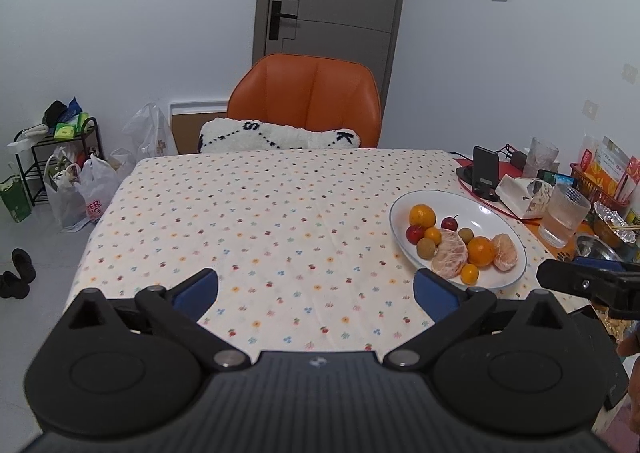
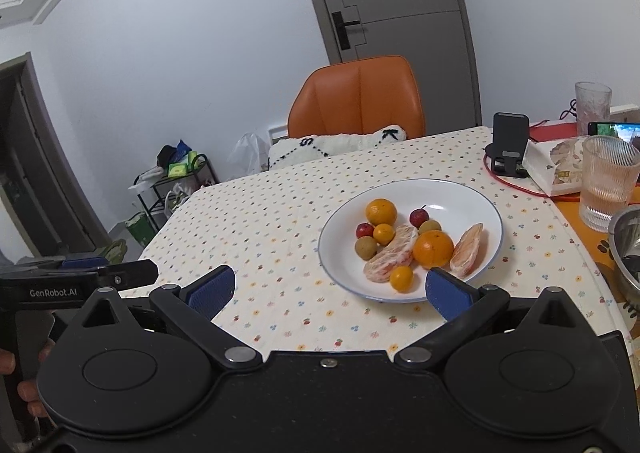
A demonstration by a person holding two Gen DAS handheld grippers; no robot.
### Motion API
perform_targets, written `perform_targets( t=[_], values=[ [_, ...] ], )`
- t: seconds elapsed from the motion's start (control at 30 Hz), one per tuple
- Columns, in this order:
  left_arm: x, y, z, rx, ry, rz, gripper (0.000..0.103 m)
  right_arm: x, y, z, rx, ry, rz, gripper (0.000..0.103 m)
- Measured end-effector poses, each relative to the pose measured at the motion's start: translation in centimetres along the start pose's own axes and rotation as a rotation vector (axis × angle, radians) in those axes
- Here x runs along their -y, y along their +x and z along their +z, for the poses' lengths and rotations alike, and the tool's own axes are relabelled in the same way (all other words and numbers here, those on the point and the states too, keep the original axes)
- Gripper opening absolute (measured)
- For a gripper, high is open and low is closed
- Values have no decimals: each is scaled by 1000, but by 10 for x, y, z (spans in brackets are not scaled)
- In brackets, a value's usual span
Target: Organize fruits
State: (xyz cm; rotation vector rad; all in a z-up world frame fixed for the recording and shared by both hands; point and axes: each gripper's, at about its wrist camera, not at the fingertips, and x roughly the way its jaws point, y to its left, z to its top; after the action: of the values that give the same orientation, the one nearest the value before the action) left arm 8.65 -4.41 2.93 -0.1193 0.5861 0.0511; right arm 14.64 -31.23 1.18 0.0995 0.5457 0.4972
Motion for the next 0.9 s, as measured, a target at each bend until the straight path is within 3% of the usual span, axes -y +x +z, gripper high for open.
perform_targets(
  t=[0.9],
  values=[
    [-8, -54, -24, 51, 8, -5, 103, -23, -51, -20, 48, -52, -22, 103]
  ],
)
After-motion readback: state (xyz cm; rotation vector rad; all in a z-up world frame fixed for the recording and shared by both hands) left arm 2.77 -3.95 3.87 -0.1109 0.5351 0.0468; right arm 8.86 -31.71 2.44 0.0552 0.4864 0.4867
